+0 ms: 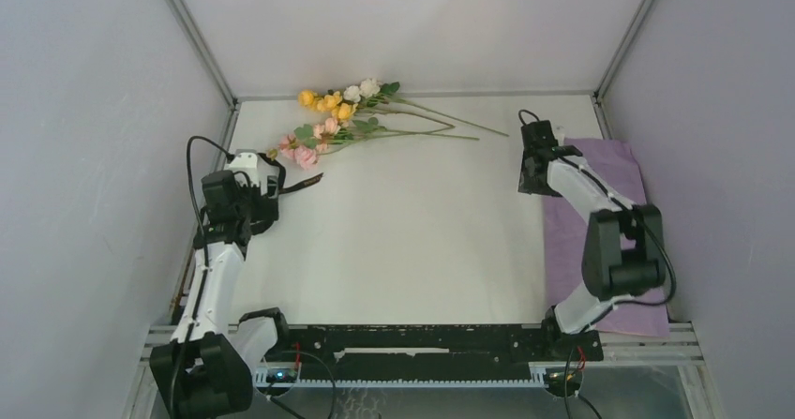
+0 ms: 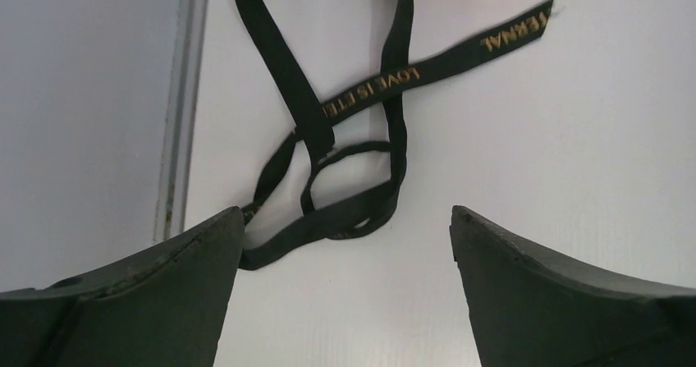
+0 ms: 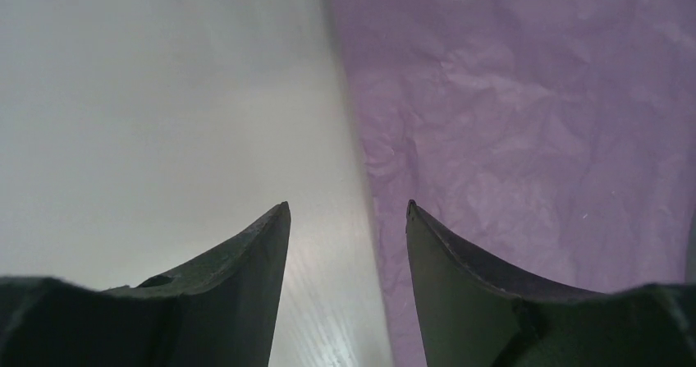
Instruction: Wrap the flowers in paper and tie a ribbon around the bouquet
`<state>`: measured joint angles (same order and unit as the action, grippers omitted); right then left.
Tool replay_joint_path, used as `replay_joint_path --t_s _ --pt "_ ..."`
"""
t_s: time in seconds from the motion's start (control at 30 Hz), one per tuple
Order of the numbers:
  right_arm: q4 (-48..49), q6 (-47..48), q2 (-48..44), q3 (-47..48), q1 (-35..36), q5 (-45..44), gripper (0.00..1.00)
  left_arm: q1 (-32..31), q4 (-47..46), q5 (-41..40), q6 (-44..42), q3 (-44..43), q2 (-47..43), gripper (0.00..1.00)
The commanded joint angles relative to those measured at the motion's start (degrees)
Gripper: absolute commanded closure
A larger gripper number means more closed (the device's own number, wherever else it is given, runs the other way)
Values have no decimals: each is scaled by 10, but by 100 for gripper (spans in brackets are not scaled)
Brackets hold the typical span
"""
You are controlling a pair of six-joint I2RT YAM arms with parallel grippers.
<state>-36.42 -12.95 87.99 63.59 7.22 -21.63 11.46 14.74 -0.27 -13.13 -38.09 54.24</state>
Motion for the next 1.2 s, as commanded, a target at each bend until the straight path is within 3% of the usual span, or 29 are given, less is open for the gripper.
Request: replay_joint_path --t_s 0.0,0.23,0.37,0.4,0.5,0.53,0.73,0.83,0.93,1.03,1.17 --pt "-38 27 91 50 1 -41 37 0 36 5 -8 -33 27 0" --pt "-58 39 222 98 9 -181 37 0 47 18 -5 -37 46 0" --pt "-47 45 248 98 3 -181 46 0 50 32 -2 -38 47 0" --pt "-45 44 252 98 3 -182 53 0 51 32 -1 -40 49 0" --pt "-46 45 253 98 9 -183 93 0 56 32 -1 -42 49 0" --pt "-47 45 247 99 13 -177 100 0 57 34 -1 -42 47 0" --pt "-46 -14 118 99 90 18 100 0 64 31 -5 -43 35 0" --pt "37 -72 33 74 169 95 100 0 66 32 -7 -44 30 0" --pt "181 -150 -36 34 244 103 100 0 67 35 -10 -44 29 0" --pt "364 -235 -33 0 298 107 100 0 71 37 -13 -48 29 0" --pt "450 -288 55 39 356 92 100 0 75 39 -22 -51 26 0"
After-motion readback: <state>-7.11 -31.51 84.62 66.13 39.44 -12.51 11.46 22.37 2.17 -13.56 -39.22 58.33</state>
